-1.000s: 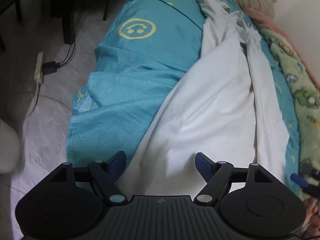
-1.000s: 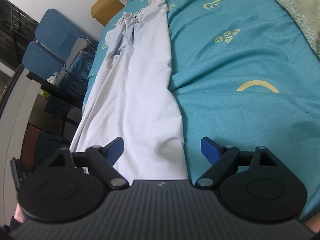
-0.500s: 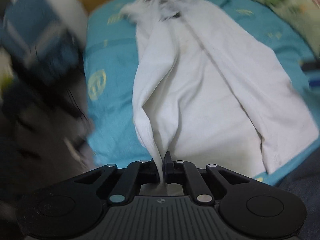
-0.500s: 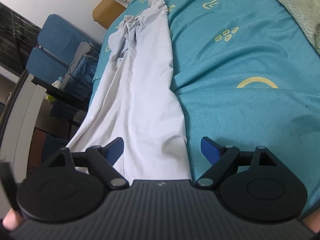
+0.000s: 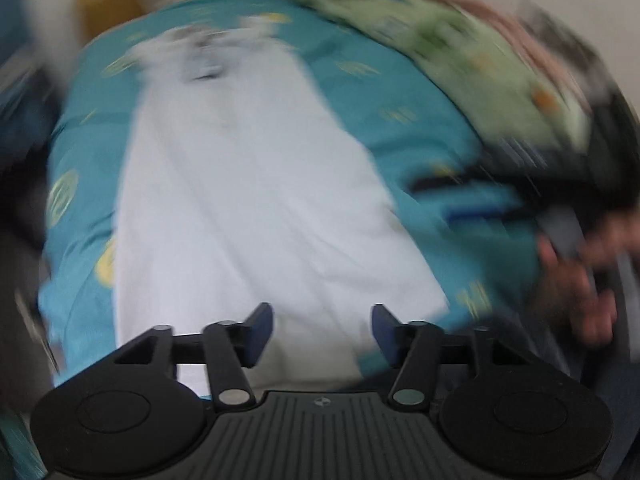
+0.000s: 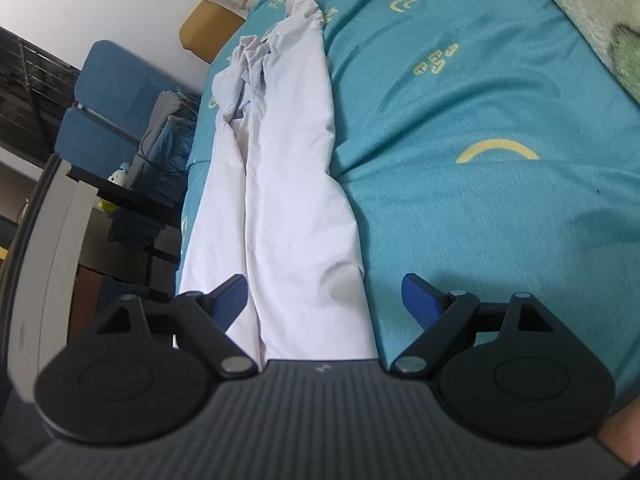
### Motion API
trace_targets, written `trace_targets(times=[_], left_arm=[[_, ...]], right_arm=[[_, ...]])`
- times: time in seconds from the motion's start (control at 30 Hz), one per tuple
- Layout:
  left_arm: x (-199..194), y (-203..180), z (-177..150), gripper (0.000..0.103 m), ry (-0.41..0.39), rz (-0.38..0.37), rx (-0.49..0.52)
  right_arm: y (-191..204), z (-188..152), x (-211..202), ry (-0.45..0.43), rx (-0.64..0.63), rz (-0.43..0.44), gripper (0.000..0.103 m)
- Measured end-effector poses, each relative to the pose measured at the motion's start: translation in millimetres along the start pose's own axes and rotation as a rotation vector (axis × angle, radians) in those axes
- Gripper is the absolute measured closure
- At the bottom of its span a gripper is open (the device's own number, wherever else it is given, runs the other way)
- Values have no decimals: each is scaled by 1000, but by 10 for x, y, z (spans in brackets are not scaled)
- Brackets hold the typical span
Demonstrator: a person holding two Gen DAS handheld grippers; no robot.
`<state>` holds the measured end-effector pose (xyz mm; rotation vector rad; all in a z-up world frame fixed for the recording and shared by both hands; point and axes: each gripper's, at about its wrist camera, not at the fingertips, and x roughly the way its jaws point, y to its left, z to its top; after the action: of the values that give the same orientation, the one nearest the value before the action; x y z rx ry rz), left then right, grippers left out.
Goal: Fold clothes
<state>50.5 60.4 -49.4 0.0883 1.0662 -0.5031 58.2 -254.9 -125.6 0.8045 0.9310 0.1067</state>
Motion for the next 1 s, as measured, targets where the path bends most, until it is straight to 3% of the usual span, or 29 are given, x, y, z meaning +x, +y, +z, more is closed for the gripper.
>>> trace_targets(times=[0.03, 0.07, 0.13, 0.2, 0.3, 0.33, 0.47, 0.67, 0.7, 0.73, 0.83, 0.9, 0.93, 1.0], left_arm=[[20, 229, 40, 36, -20, 9, -117], [55, 445, 54, 32, -29, 28, -219], [157, 850, 23, 34, -23, 87, -395], [200, 1077, 1, 37, -33, 114, -479], [203, 1071, 55, 34, -75, 82, -454], [231, 994, 76, 34, -76, 82, -425], [404, 755, 52, 33, -47, 43, -380], [473, 226, -26, 32, -61, -99, -176], [491, 167, -35, 32, -59, -128, -159], [525, 114, -43, 32, -51, -145, -146], [710, 50, -57, 37, 4, -135, -123], [819, 71, -58, 55, 30, -114, -129], [835, 100, -55, 60, 26, -113, -138], [868, 158, -49, 91, 17, -112, -157]], right_arm=[[-6, -6, 10, 8, 2, -2, 25], [-12, -11, 21, 16, 5, -4, 24], [-24, -27, 39, 31, 4, -10, 23], [-39, -45, 56, 41, 4, -19, 23], [-62, -62, 90, 59, 13, -23, 28], [-66, -69, 103, 67, 13, -25, 33], [-56, -116, 175, 104, 2, -39, 33], [19, -180, 229, 138, -46, -41, 37], [28, -195, 240, 150, -49, -33, 40], [39, -214, 250, 163, -54, -29, 50], [98, -286, 295, 196, -98, -40, 59], [135, -314, 309, 206, -123, -49, 64], [147, -323, 313, 211, -130, -53, 77], [164, -337, 312, 218, -143, -62, 91]])
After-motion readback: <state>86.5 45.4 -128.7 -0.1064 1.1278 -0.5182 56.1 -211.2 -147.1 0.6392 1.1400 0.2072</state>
